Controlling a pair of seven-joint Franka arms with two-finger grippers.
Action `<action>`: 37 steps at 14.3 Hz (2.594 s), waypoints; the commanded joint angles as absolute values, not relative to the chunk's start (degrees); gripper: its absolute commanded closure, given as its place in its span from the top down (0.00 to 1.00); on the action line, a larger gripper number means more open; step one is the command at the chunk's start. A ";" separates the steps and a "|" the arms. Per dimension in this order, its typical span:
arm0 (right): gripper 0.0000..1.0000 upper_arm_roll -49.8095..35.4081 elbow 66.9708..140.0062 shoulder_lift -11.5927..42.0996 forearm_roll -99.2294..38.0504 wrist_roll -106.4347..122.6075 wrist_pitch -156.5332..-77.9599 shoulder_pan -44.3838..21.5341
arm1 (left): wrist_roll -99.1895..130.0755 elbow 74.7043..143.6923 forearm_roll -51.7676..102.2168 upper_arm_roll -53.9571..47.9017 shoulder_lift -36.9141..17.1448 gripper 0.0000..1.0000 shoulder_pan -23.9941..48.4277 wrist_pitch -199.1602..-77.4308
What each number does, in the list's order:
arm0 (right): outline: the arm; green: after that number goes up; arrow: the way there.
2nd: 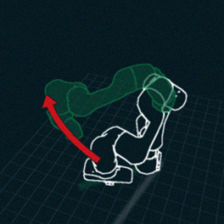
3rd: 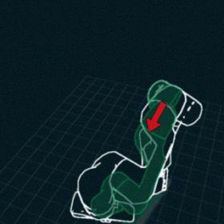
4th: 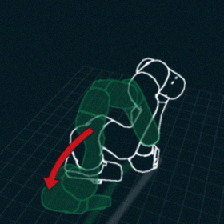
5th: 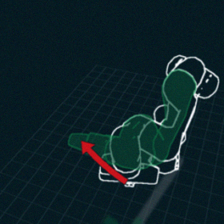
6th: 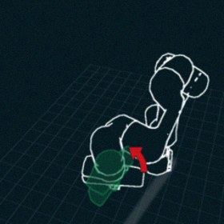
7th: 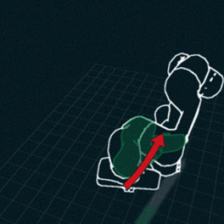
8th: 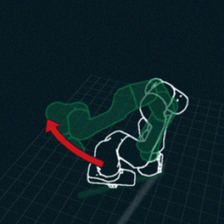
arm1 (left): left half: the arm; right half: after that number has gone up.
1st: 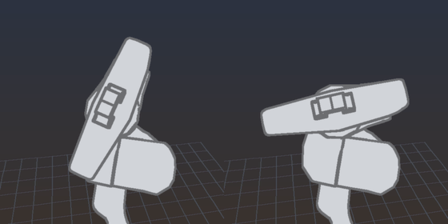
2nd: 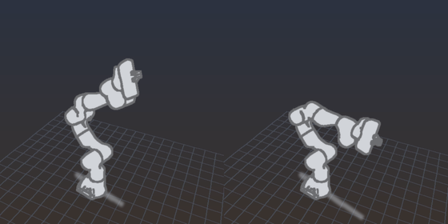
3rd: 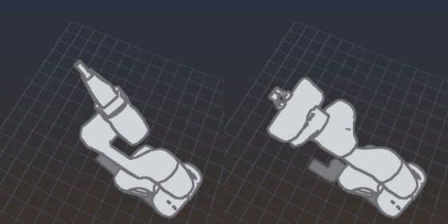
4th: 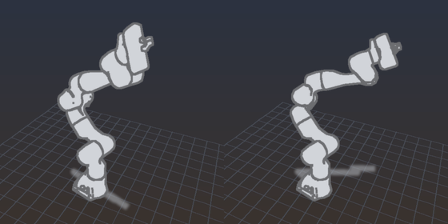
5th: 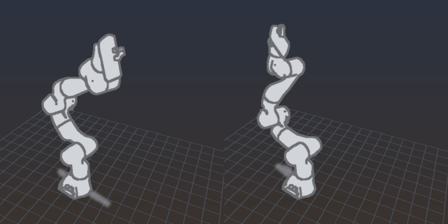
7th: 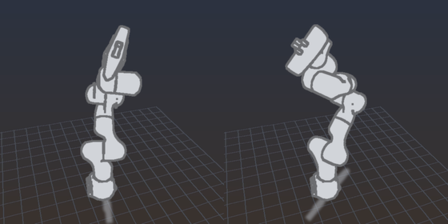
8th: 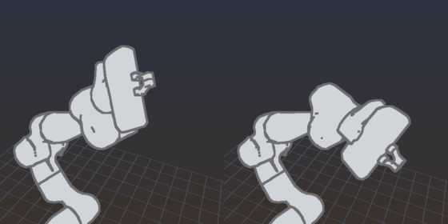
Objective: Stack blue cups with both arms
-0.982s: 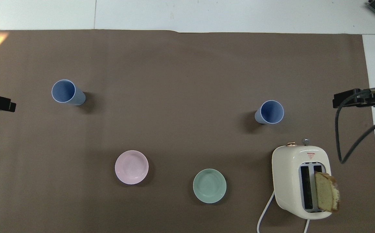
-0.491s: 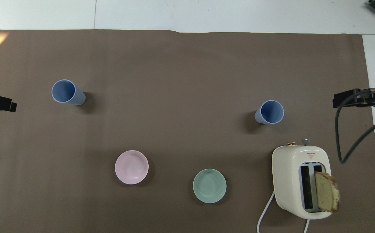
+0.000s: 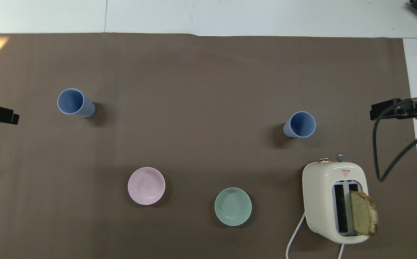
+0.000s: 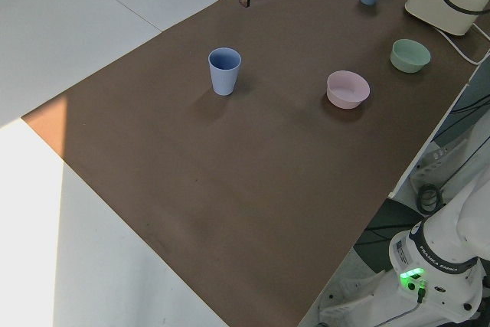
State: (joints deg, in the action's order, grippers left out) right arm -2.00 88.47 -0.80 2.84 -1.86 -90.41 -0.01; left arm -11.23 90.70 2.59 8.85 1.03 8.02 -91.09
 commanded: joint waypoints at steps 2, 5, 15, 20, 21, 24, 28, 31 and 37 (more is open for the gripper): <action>1.00 -2.02 89.82 -2.02 1.76 -1.23 -90.79 0.44 | -10.55 89.82 1.93 9.32 0.70 1.00 8.97 -90.26; 1.00 -2.02 89.82 -2.02 1.76 -1.23 -90.79 0.44 | -10.63 89.82 1.93 9.32 0.70 1.00 8.96 -90.26; 1.00 -2.02 89.82 -2.02 1.76 -1.23 -90.79 0.44 | -10.72 89.82 1.93 9.40 0.70 1.00 8.96 -90.09; 1.00 -2.02 89.82 -2.02 1.76 -1.23 -90.79 0.44 | -10.64 89.74 1.93 9.40 0.70 1.00 9.05 -89.82; 1.00 -2.02 89.82 -2.02 1.76 -1.14 -90.79 0.44 | -10.63 89.74 1.93 9.40 0.70 1.00 9.05 -89.82; 1.00 -2.02 89.82 -2.02 1.76 -1.23 -90.79 0.44 | -10.72 89.74 1.93 9.40 0.70 1.00 9.05 -89.82; 1.00 -2.02 89.82 -2.02 1.76 -1.14 -90.79 0.44 | -10.64 89.74 1.93 9.05 0.70 1.00 9.05 -89.91; 1.00 -2.02 89.82 -2.02 1.76 -1.14 -90.79 0.44 | -10.55 89.74 1.93 8.79 0.70 1.00 9.05 -90.09; 1.00 -2.02 89.82 -2.02 1.76 -1.23 -90.97 0.44 | -10.55 89.74 2.11 8.70 0.44 1.00 9.14 -92.54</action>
